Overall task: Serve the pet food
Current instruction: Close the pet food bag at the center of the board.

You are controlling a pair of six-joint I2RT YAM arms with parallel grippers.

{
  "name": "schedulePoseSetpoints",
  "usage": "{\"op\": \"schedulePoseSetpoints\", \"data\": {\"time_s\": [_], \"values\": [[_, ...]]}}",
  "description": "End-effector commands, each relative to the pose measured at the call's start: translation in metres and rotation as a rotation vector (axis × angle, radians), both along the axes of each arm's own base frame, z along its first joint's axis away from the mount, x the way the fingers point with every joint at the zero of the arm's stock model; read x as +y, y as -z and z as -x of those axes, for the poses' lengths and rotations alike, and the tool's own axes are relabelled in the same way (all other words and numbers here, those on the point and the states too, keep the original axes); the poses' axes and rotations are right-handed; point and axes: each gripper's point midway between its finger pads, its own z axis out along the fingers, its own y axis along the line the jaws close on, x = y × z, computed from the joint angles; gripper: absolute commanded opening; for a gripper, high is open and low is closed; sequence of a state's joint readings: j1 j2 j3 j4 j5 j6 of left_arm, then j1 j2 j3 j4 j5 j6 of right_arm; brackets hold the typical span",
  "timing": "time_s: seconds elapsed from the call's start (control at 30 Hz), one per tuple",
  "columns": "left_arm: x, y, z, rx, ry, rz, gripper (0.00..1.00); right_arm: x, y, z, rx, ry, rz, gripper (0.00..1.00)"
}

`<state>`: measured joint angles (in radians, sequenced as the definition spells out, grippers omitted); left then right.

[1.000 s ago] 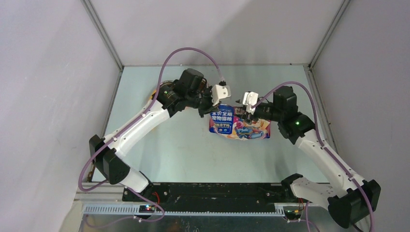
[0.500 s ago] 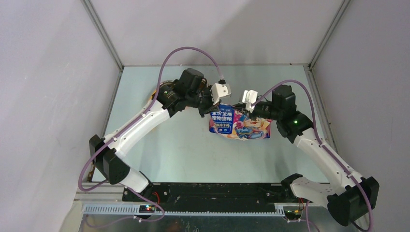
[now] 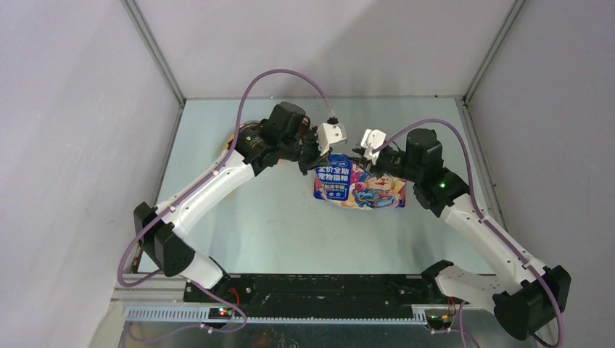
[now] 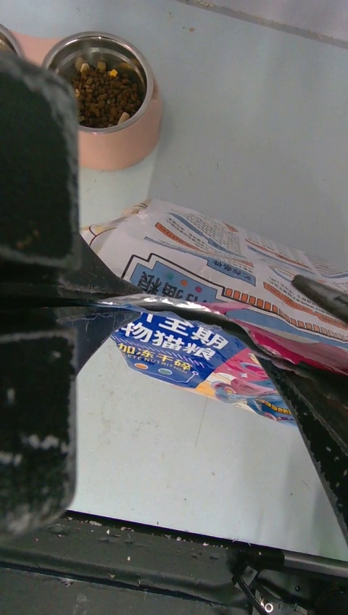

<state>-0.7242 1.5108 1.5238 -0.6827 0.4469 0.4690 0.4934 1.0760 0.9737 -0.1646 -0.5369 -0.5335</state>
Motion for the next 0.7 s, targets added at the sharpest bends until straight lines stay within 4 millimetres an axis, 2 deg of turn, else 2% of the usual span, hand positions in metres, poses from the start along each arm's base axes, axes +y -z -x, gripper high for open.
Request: {"op": "schedulePoseSetpoints", "data": {"time_s": [0.0, 0.13, 0.33, 0.47, 0.63, 0.67], "values": [[0.001, -0.019, 0.01, -0.013, 0.005, 0.049, 0.0, -0.005, -0.032, 0.001, -0.074, 0.016, -0.033, 0.37], [0.001, -0.018, 0.01, -0.012, 0.005, 0.048, 0.0, -0.002, -0.025, 0.014, -0.051, -0.047, -0.018, 0.37], [0.002, -0.02, 0.011, -0.016, 0.006, 0.049, 0.0, -0.011, -0.017, 0.012, -0.051, -0.025, 0.027, 0.33], [0.002, -0.019, 0.01, -0.016, 0.005, 0.048, 0.0, -0.014, -0.018, 0.009, -0.051, -0.007, 0.022, 0.22], [0.001, -0.02, 0.011, -0.014, 0.003, 0.049, 0.0, -0.022, -0.026, -0.005, -0.075, 0.081, 0.01, 0.0], [0.002, -0.02, 0.01, -0.016, -0.001, 0.049, 0.0, -0.023, -0.03, -0.009, -0.081, 0.106, -0.004, 0.0]]}}
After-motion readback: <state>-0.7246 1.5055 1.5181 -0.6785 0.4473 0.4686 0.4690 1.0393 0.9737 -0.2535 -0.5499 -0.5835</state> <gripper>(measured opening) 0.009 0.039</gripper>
